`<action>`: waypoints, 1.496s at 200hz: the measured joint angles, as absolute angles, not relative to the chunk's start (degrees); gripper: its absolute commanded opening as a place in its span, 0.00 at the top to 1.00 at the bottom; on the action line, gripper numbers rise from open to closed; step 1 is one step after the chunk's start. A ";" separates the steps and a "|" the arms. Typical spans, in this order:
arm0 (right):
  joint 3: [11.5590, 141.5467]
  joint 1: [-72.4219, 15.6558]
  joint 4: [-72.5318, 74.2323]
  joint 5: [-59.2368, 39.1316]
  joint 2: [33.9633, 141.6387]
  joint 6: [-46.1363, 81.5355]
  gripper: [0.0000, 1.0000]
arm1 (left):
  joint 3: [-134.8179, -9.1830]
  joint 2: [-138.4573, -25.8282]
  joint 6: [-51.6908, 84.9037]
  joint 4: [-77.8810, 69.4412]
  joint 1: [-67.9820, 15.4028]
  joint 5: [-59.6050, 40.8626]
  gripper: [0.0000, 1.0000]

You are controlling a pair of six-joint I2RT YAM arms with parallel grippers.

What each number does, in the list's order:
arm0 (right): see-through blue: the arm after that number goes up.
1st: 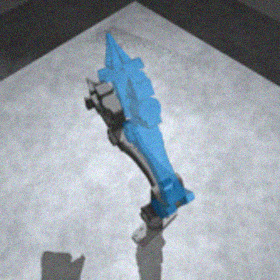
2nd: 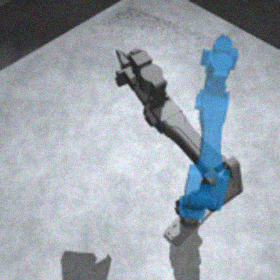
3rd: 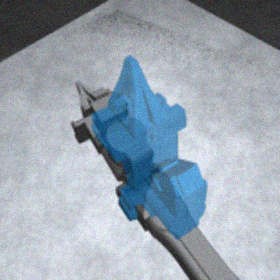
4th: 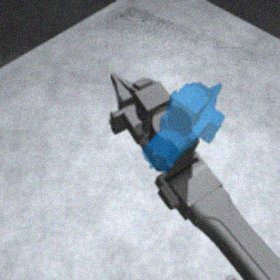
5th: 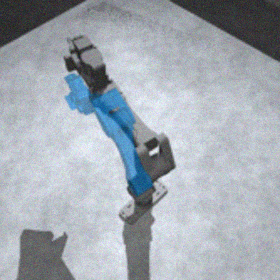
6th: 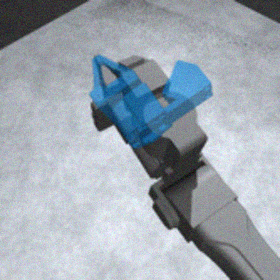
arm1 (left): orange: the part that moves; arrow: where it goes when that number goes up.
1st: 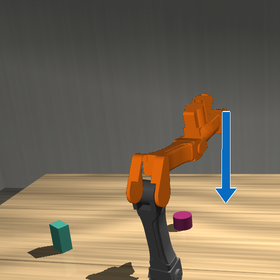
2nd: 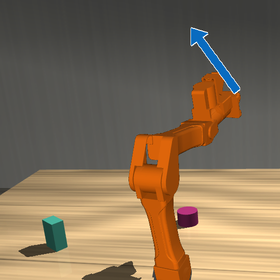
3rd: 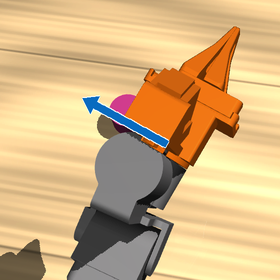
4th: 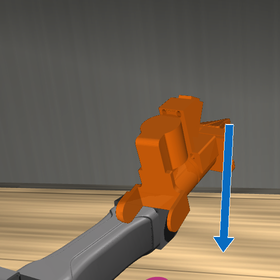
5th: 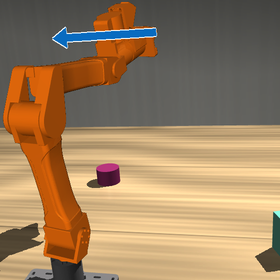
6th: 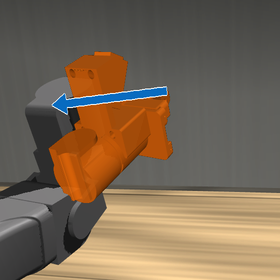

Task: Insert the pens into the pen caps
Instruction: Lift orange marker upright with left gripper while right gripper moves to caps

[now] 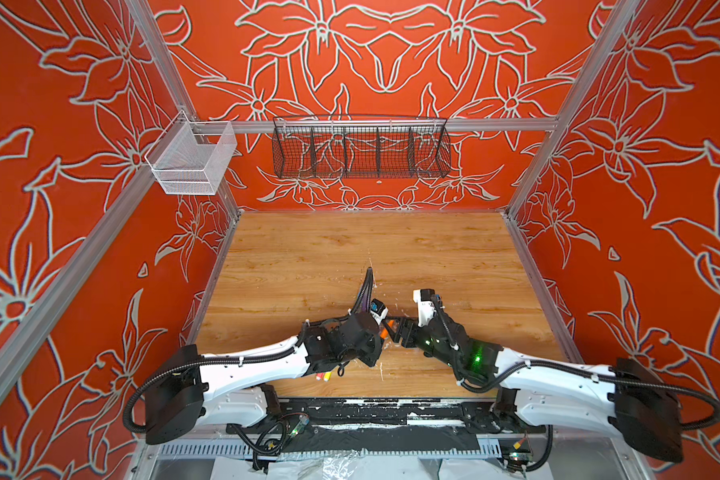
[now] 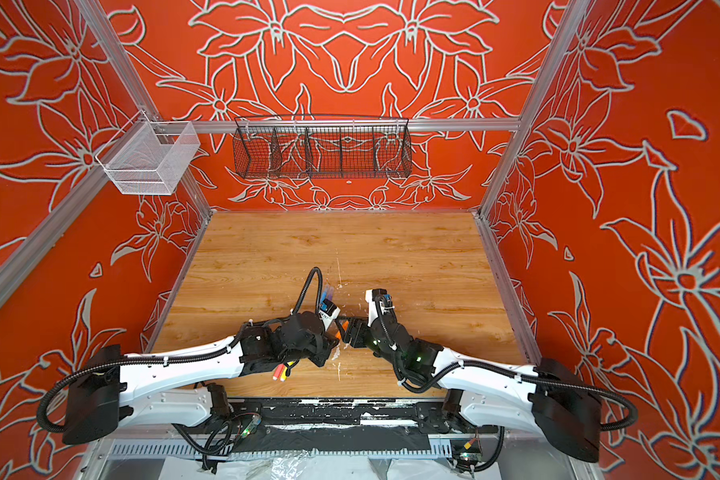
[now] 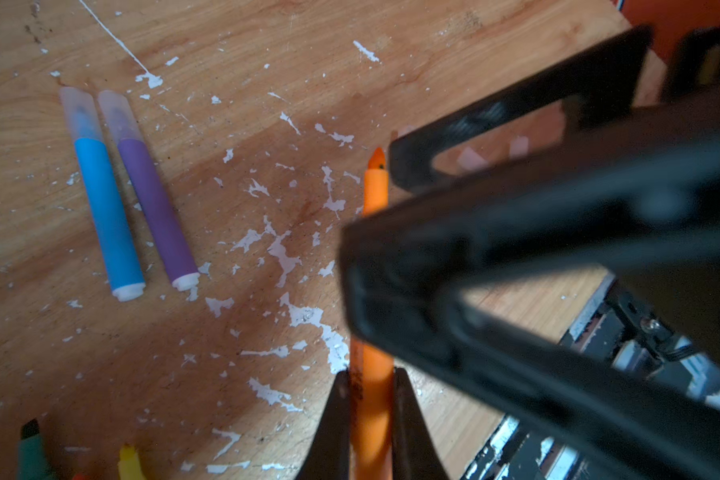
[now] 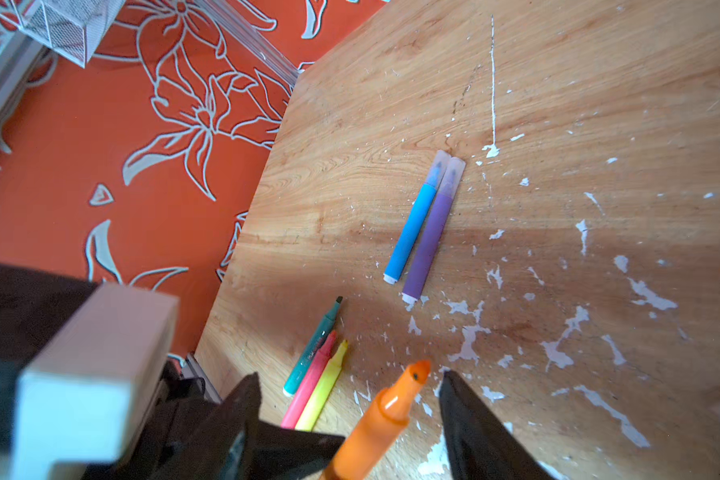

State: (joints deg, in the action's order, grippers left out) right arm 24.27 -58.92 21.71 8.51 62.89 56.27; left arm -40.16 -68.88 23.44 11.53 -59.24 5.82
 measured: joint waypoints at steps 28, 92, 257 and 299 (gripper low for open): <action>24.27 -60.40 24.71 8.71 66.41 58.06 0.40 | -39.53 -66.98 23.44 10.85 -59.24 5.76 0.95; 24.32 -60.90 27.42 10.28 69.25 61.06 0.78 | -38.50 -66.00 23.44 10.11 -59.24 5.63 0.95; 23.81 -63.31 38.33 13.19 73.97 65.45 0.96 | -37.41 -67.81 22.26 6.48 -59.20 7.62 0.68; 23.24 -64.20 41.45 13.37 74.72 66.70 0.92 | -36.29 -69.41 21.54 4.91 -59.02 8.40 1.00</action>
